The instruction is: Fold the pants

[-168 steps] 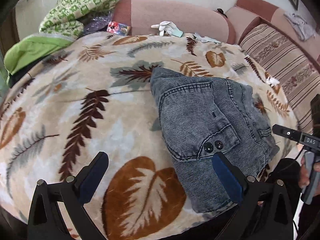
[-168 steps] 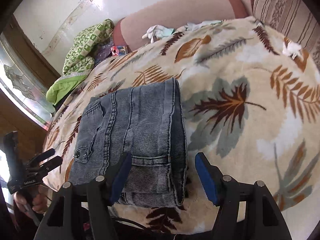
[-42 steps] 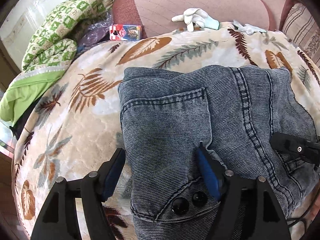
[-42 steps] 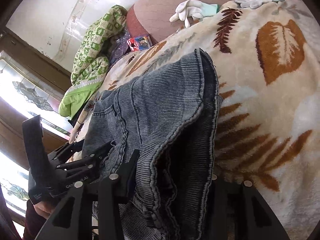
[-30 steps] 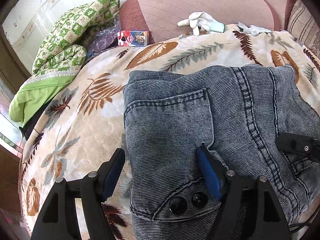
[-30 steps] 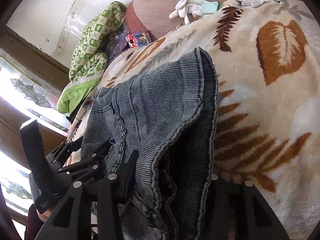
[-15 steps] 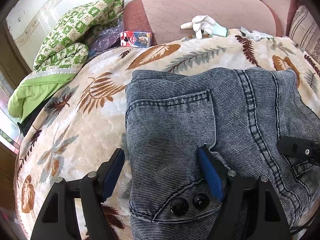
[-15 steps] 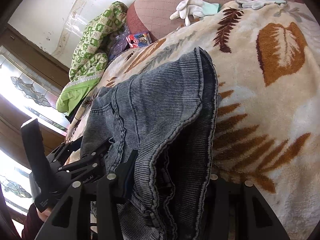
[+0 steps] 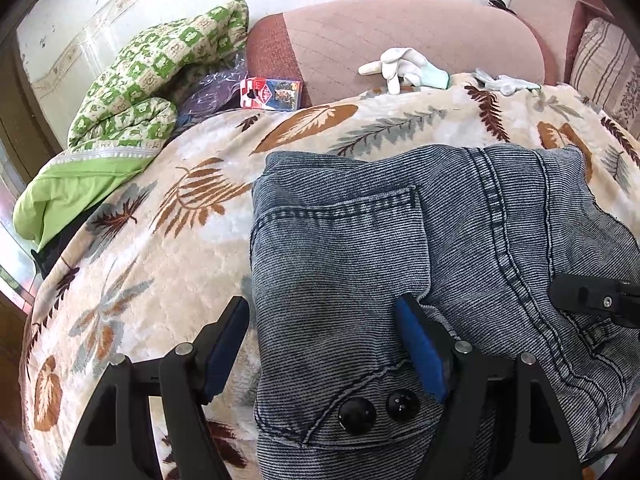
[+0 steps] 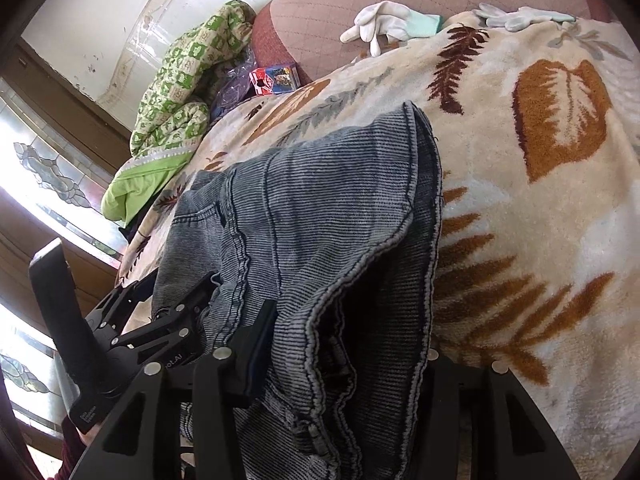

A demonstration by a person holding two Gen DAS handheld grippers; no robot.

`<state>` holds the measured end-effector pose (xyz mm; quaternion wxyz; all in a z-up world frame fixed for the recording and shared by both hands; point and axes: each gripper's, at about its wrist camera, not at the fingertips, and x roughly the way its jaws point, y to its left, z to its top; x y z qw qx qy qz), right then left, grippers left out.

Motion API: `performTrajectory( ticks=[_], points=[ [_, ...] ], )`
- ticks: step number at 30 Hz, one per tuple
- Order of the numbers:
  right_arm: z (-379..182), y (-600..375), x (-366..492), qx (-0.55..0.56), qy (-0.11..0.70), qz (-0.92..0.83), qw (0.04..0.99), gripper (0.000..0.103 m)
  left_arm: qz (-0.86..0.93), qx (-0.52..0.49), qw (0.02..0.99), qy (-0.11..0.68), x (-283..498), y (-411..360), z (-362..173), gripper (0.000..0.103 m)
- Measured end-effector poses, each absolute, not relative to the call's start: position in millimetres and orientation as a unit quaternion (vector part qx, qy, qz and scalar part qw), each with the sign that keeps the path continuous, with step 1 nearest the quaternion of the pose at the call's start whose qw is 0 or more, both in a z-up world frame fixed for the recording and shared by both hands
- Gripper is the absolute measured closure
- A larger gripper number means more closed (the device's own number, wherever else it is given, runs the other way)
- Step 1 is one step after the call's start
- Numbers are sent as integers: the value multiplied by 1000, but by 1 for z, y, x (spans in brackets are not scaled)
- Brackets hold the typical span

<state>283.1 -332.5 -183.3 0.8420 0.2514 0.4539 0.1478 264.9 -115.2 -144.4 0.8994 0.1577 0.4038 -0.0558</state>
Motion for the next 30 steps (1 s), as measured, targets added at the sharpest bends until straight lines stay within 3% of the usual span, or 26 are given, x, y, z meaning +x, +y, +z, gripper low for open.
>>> performTrajectory(
  ticks=[30],
  points=[
    [-181,-331,277,233,442,137,855,50,-49,165,902,395,261,-116,-144,25]
  ],
)
